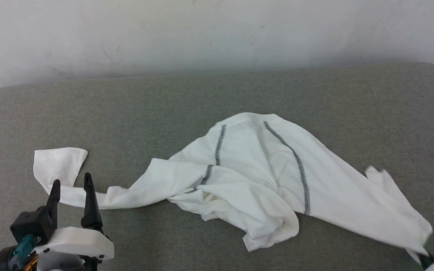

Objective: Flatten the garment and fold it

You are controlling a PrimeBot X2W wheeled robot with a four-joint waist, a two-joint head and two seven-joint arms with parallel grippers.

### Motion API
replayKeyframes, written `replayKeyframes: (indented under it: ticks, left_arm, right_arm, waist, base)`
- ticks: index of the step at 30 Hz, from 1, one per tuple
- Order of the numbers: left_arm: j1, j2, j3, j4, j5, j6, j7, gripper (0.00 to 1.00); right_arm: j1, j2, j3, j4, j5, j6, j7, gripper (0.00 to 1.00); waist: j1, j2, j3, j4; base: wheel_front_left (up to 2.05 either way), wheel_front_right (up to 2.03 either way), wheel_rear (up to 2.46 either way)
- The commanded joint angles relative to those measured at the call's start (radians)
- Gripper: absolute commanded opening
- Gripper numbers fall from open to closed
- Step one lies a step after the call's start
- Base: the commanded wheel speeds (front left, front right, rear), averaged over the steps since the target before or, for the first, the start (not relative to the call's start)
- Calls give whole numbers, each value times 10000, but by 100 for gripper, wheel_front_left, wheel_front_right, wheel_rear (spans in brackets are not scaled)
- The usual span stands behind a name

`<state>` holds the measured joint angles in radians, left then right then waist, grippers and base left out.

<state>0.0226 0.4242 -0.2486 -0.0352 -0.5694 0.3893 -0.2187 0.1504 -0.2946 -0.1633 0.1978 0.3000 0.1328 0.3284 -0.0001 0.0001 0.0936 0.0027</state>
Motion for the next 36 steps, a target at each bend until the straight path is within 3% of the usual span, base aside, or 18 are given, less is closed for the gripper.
replayKeyframes:
  ticks: [1, 3, 4, 5, 6, 12, 19, 27, 34, 36]
  left_arm:
    - [157, 50, 2, 24, -59, 39, 30, 100]
    - [221, 29, -2, 76, -99, 51, 37, 100]
    - [256, 23, 7, 107, -120, 57, 32, 100]
    - [287, 24, 9, 142, -141, 54, 36, 100]
    - [313, 28, 4, 177, -161, 44, 48, 100]
    - [221, 176, -15, 271, -201, -67, 157, 100]
    - [-376, 356, -325, 254, -164, -463, 500, 100]
    - [-2824, 150, -1415, 1092, -272, -1840, 1781, 100]
    - [-5460, -444, -2615, 3564, -547, -3368, 3841, 100]
    - [-5744, -528, -2755, 3974, -619, -3545, 4212, 100]
  right_arm:
    - [294, 250, -217, -285, -158, -21, 129, 0]
    - [839, 761, -522, -871, -361, -21, 383, 0]
    - [1020, 990, -582, -1140, -420, -21, 477, 8]
    - [1117, 1186, -590, -1435, -452, -21, 439, 45]
    - [1116, 1403, -597, -1740, -387, -21, 242, 100]
    - [764, 1843, 160, -3238, -500, -21, -1473, 100]
    - [129, 2168, 829, -3952, -874, -21, -2812, 100]
    - [-401, 2346, 1446, -4507, -1138, -21, -3259, 100]
    - [-901, 2394, 1809, -4531, -1110, -21, -3312, 100]
    - [-957, 2396, 1858, -4487, -1101, -21, -3302, 100]
  waist:
    - [1, -1, -5, 17]
    - [1, -1, -21, 1]
    - [1, -1, -37, -24]
    - [1, -1, -58, -43]
    - [1, -1, -85, -62]
    - [1, -1, -239, -205]
    - [1, -1, -223, -290]
    - [1, -1, 422, -386]
    - [1, -1, 1259, -731]
    - [1, -1, 1359, -803]
  base:
    - [0, 0, 0]
    - [0, 0, 0]
    - [0, 0, 0]
    - [0, 0, 0]
    - [0, 0, 0]
    - [0, 0, 0]
    - [0, 0, 0]
    - [0, 0, 0]
    - [0, 0, 0]
    - [0, 0, 0]
